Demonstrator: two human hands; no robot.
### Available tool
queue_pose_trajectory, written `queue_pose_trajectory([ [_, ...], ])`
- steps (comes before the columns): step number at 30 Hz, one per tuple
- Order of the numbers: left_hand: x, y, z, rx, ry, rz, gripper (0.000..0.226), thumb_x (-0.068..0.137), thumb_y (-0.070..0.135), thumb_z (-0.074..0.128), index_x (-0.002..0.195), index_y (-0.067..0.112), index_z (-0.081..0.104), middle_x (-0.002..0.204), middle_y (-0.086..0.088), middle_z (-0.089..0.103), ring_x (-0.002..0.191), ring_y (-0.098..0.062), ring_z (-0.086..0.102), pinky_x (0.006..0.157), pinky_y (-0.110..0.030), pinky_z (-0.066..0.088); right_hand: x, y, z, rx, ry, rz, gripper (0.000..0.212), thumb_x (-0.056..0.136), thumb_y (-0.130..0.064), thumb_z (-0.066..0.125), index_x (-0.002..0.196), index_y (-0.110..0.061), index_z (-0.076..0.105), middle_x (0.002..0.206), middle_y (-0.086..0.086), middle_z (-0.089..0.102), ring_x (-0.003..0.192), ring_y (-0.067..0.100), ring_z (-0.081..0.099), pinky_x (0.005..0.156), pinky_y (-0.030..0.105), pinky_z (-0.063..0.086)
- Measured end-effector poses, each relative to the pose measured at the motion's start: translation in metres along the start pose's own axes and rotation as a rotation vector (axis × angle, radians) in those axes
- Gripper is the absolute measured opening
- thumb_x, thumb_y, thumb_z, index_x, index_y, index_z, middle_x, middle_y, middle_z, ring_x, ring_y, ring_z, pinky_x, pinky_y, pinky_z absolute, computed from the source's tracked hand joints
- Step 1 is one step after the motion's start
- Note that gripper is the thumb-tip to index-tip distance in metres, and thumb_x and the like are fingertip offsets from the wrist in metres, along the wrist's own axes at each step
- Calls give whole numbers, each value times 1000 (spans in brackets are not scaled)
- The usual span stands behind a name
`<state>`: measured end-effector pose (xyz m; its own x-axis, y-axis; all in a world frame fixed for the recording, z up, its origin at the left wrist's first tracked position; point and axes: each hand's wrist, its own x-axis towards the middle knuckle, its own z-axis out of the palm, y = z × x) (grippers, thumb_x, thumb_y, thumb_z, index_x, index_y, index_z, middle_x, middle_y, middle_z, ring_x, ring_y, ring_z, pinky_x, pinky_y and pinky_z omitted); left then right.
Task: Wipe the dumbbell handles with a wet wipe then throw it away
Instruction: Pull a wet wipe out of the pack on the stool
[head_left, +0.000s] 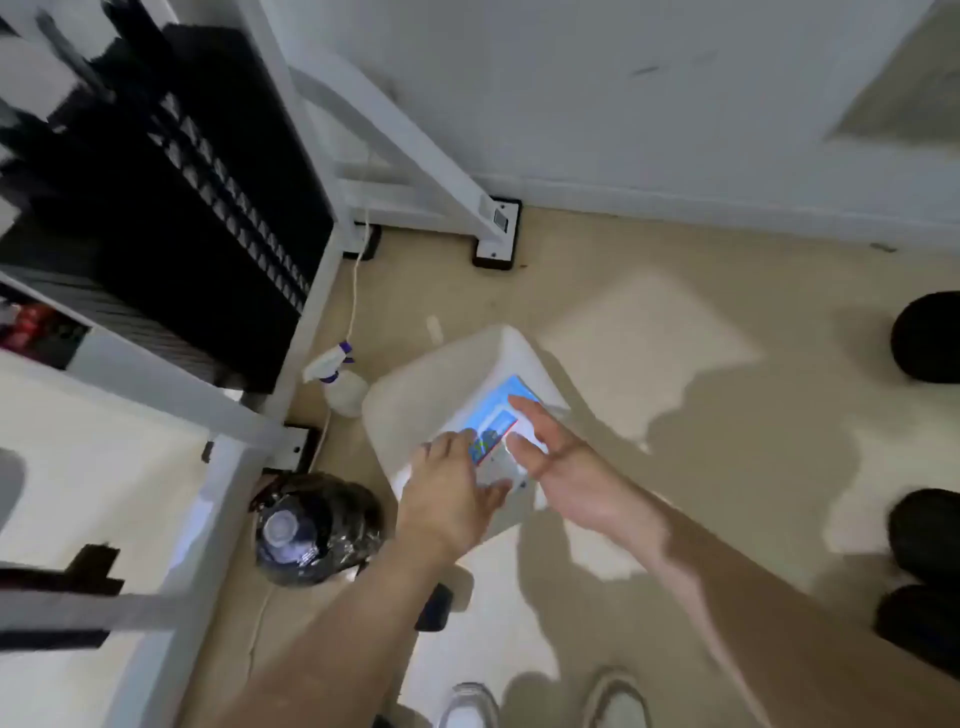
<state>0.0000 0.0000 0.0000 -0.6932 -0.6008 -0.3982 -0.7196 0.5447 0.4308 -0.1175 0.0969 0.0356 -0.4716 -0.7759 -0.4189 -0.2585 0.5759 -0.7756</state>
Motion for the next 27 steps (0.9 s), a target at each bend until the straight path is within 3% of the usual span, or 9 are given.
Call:
queue_pose_trajectory([
  [2,19,-7,38,116,68,36,77,84,59,51,143,14,29,146,-3,33,129,-25,32,101,-36,35,34,39,16,-330,-8,-249,50,99,-28,41,146,-32,25,156,-6,21,142,8,19,115,25,17],
  [4,27,-17,62,222,191,86,79,80,64,44,139,12,38,144,-5,41,124,-27,43,93,-40,41,54,67,27,-558,15,-325,53,98,-28,40,147,-31,21,157,-9,16,144,8,15,111,32,22],
  [7,40,-41,72,110,302,204,76,73,54,58,136,15,46,143,-3,46,124,-23,41,95,-37,39,77,93,30,-831,147,-462,53,82,-44,48,132,-28,50,142,-3,48,123,13,50,82,36,40],
  [10,66,-58,55,-12,271,352,86,57,37,68,136,10,48,141,-2,48,125,-18,38,105,-23,26,106,96,23,-1024,271,-667,54,75,-53,38,107,-21,67,106,1,70,82,20,65,67,33,27],
  [14,80,-68,35,-103,215,450,83,56,41,72,133,17,52,128,17,45,120,-9,44,97,1,20,121,83,10,-1044,210,-808,56,81,-51,32,95,-17,74,86,3,72,68,25,64,60,30,50],
  [18,79,-67,37,-162,273,426,62,76,71,46,127,34,51,122,24,53,113,3,47,92,-16,41,118,60,-1,-849,-19,-646,53,92,-53,20,82,-21,61,81,0,63,78,20,54,70,40,47],
  [23,77,-68,44,-359,391,361,36,93,47,51,125,36,42,105,18,66,97,2,59,81,-17,45,138,42,-5,-257,-145,-300,44,94,-49,46,67,-14,52,59,1,45,50,12,37,47,21,31],
  [25,72,-66,45,-431,357,355,55,87,38,64,131,47,31,110,23,62,98,8,57,76,-6,43,143,54,4,-240,11,-255,32,92,-46,53,77,-17,57,71,-1,52,55,12,47,51,19,37],
  [27,71,-67,48,-415,384,397,66,84,33,70,131,57,29,124,24,50,108,5,54,79,-4,42,137,72,15,-555,347,-418,18,87,-38,60,97,-23,57,98,-2,51,72,17,52,63,27,43],
])
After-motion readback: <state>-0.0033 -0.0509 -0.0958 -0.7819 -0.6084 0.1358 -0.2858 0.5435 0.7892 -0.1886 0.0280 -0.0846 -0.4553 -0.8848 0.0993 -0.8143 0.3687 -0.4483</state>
